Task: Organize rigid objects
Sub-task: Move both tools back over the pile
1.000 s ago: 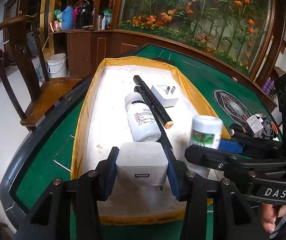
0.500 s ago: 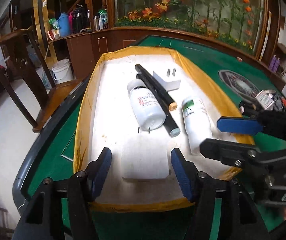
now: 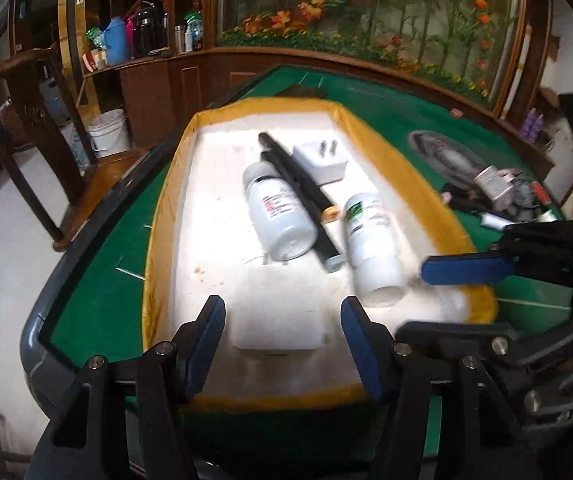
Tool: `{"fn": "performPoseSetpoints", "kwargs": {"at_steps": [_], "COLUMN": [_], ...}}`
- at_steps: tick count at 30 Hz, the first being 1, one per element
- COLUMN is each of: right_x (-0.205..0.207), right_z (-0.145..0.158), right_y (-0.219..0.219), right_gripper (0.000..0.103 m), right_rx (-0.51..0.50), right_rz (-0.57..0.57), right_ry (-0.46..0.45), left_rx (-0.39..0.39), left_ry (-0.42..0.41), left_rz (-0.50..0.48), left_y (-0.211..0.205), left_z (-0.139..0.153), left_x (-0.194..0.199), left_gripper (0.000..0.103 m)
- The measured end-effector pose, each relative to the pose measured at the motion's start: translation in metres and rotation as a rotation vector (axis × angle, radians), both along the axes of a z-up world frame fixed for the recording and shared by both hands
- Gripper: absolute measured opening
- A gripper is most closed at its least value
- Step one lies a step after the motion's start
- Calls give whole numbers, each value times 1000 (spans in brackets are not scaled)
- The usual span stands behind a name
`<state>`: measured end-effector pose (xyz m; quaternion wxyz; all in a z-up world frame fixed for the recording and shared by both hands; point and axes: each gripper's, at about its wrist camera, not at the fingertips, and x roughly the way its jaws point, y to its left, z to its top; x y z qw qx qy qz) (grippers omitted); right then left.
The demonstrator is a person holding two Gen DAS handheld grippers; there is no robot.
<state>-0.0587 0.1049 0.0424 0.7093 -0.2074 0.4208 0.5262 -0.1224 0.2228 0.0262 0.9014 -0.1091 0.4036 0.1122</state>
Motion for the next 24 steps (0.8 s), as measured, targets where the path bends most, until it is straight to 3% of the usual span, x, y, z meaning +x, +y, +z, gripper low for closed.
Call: {"fn": "performPoseSetpoints", "kwargs": {"at_steps": [8,13,17,20,24], "right_x": [26,69,116,143,157], "right_z": [35,44,35,24,4], "right_y": [-45,-97,-146,-176,-188], "right_gripper": [47,47,47,47,47], "right_rx": [204,290,294,241,200], "right_rz": [-97,-268,-474,-590,-624], "right_ry": [40,73,93,65,98], "left_rx": [-32,-62,-64,-108,-154], "left_ry": [-124,-163,-179,-190,-169], "left_rz": [3,-82,-186,-296,-431], "left_y": [-1,-26,-58,-92,-140], "left_z": [30,40,44,42,28], "left_x": [-14,-10,-2,9,27], "left_gripper": [68,70,70,73,73]}}
